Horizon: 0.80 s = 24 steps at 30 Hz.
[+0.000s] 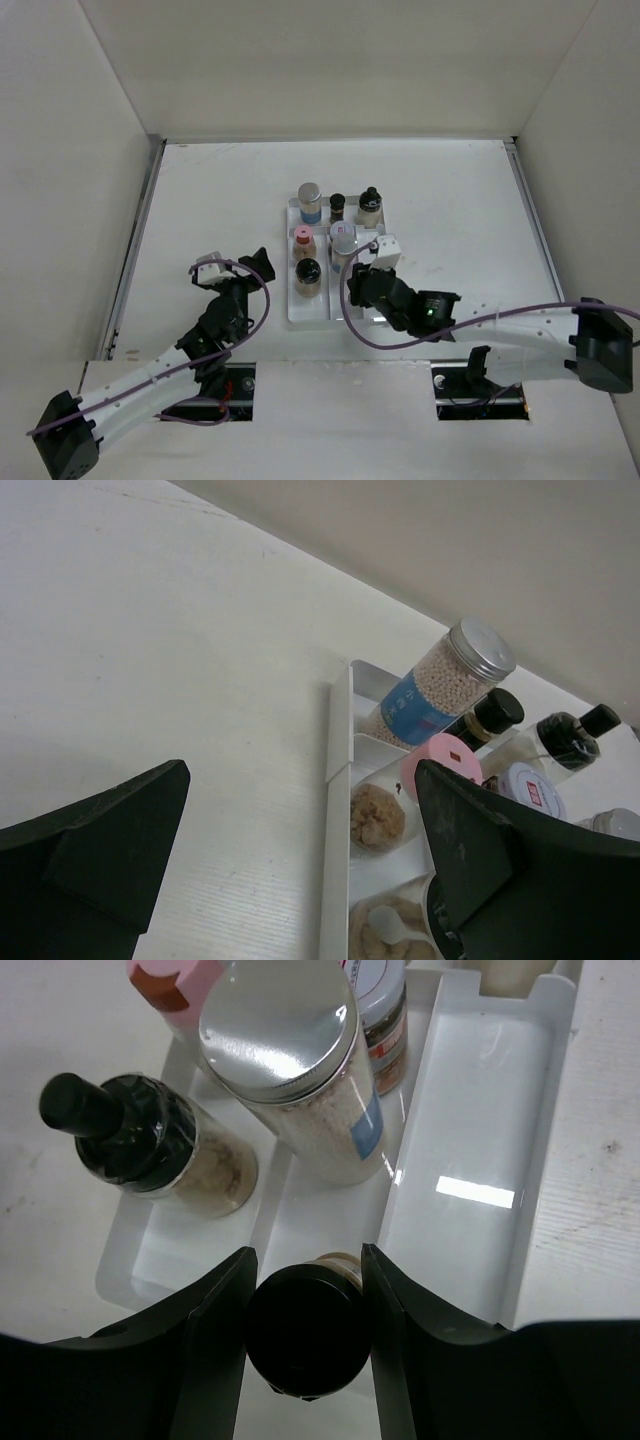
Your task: Organize the condiment bottles
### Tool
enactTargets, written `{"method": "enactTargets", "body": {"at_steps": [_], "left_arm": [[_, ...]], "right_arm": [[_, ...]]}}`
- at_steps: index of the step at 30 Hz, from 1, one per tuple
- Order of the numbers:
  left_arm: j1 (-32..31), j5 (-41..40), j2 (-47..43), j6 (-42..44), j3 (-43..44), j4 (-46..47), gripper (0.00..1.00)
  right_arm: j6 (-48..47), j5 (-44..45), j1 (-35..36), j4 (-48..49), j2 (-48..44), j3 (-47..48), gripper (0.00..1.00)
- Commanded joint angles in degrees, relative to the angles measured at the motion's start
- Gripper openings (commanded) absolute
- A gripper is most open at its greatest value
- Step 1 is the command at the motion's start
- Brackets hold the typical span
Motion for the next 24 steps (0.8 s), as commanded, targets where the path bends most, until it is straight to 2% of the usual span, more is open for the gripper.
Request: {"method": "enactTargets", "body": {"at_steps": [1,8,12,18,21,23,24], "left_arm": [[1.31,0.10,1.54,-1.97,1.00,0.46,1.00],[2.46,0.98,5.41,-5.75,3.28,-3.23,1.00],[3.86,2.73,5.77,-8.12,4.16,-6.04,1.00],[6.23,3.79,7.43,-9.88,8.37,-14.90,1.00],[7.55,4.49,9.19,-10.23,10.84,-18.25,1.00],[8.17,5.19,9.98,-10.23,12.42,-20.18,1.00],[8.52,5.54,10.16,-10.23,13.12,-20.89,1.00]], "right_arm": [[0.88,2.78,1.81,5.05,4.64,4.12,0.40],[0.44,5.15,3.74,7.87,13.00,6.32,0.40],[1.23,5.42,4.54,8.04,15.12,6.50,0.44],[1.23,6.47,4.89,6.91,13.46,6.41,0.66],[0.53,7.44,4.89,5.32,6.97,5.45,0.81],[-0.96,7.44,4.89,5.14,0.65,4.04,1.00],[-1.66,7.44,4.46,5.67,-2.34,3.08,1.00]]}}
